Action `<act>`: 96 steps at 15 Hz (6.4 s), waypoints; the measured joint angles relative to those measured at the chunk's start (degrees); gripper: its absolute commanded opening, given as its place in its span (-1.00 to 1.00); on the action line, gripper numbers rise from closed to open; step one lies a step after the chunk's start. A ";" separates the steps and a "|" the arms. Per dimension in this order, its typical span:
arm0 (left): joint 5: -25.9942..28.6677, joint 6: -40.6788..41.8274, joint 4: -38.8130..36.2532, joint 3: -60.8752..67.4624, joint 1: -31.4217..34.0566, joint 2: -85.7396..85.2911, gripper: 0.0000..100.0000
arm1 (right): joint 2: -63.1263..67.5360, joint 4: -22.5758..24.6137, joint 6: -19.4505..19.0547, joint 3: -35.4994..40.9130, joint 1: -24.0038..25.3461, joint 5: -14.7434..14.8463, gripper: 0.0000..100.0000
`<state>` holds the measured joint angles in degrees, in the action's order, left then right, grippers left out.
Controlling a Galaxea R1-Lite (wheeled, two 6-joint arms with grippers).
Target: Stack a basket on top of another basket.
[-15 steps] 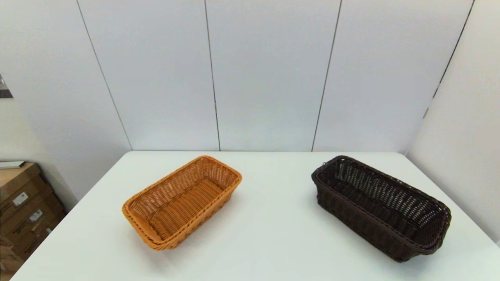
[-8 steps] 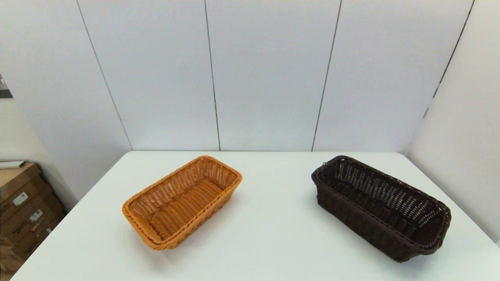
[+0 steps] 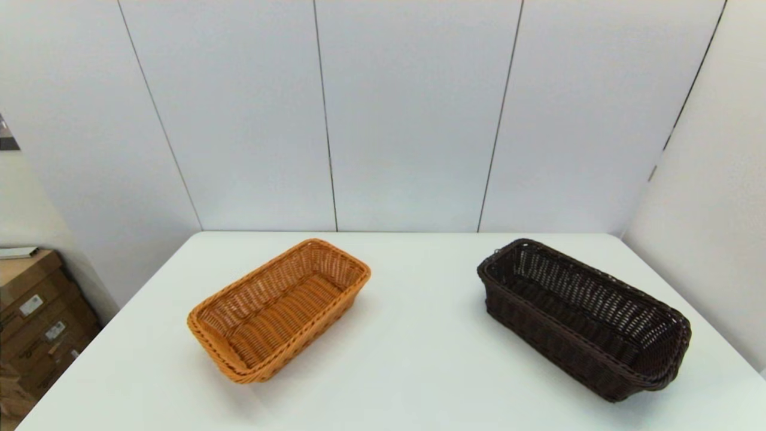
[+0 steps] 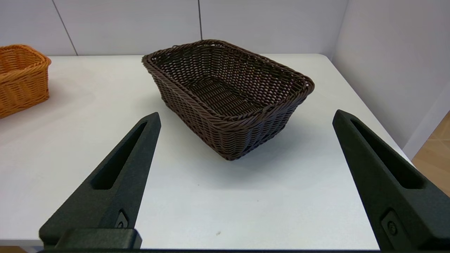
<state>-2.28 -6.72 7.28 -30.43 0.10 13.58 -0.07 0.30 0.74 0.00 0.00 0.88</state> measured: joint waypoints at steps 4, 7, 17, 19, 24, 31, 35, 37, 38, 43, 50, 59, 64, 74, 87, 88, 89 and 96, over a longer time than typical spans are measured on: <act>-1.11 -5.96 10.72 -31.45 0.26 19.82 1.00 | 0.00 0.02 0.00 0.00 0.00 0.00 1.00; -5.35 -15.47 25.54 -47.79 0.30 34.93 1.00 | 0.00 0.02 0.02 0.00 0.00 -0.02 1.00; -10.53 -41.94 45.12 -40.00 -0.23 60.89 1.00 | 0.00 0.02 0.05 0.00 0.00 0.00 1.00; -7.17 -42.37 45.03 -39.14 -0.26 65.27 1.00 | 0.00 0.02 0.00 0.00 0.00 0.00 1.00; -0.02 -41.44 41.67 -39.83 -0.51 77.74 1.00 | 0.00 0.02 0.02 0.00 0.00 0.00 1.00; 4.21 -40.44 38.42 -47.17 -3.40 96.40 1.00 | 0.00 0.02 -0.01 0.00 0.00 0.02 1.00; 8.50 -40.25 38.45 -49.99 -5.57 102.82 1.00 | 0.00 0.00 0.02 0.00 0.00 -0.02 1.00; 9.96 -40.46 38.50 -50.71 -6.90 104.74 1.00 | 0.00 0.02 0.00 0.00 0.00 0.00 1.00; 10.00 -40.72 38.61 -50.85 -7.64 105.41 1.00 | 0.00 0.02 0.00 0.00 0.00 -0.02 1.00; 10.02 -41.37 39.96 -50.21 -8.50 105.58 1.00 | 0.00 0.00 0.02 0.00 0.00 0.02 1.00; 9.36 -44.04 39.79 -46.89 -8.44 105.38 1.00 | 0.00 0.00 0.00 0.00 0.00 0.00 1.00; 11.42 -43.67 33.45 -43.96 -8.44 111.09 -1.00 | 0.00 0.00 0.02 0.00 0.00 0.00 1.00; 12.73 -43.86 32.13 -43.78 -8.22 111.64 -1.00 | 0.00 0.00 0.02 0.00 0.00 0.00 1.00; 18.02 -42.36 32.52 -43.83 -6.63 107.67 -1.00 | 0.00 0.00 0.02 0.00 0.00 0.00 1.00; 25.65 -25.39 55.02 -66.46 -4.83 95.14 -1.00 | 0.00 0.02 0.05 0.00 0.00 0.00 1.00; 26.22 -22.38 57.62 -69.16 -4.83 95.56 -1.00 | 0.00 0.00 0.02 0.00 0.00 0.00 1.00; 26.67 -19.38 59.87 -72.06 -4.83 96.29 -1.00 | 0.00 0.00 0.02 0.00 0.00 -0.02 1.00; 30.88 -1.55 64.74 -81.73 -5.77 105.05 -1.00 | 0.00 0.00 0.00 0.00 0.00 0.00 1.00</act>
<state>28.60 -8.27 72.02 -112.15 -5.67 118.63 -0.07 0.30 0.74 0.00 0.00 0.88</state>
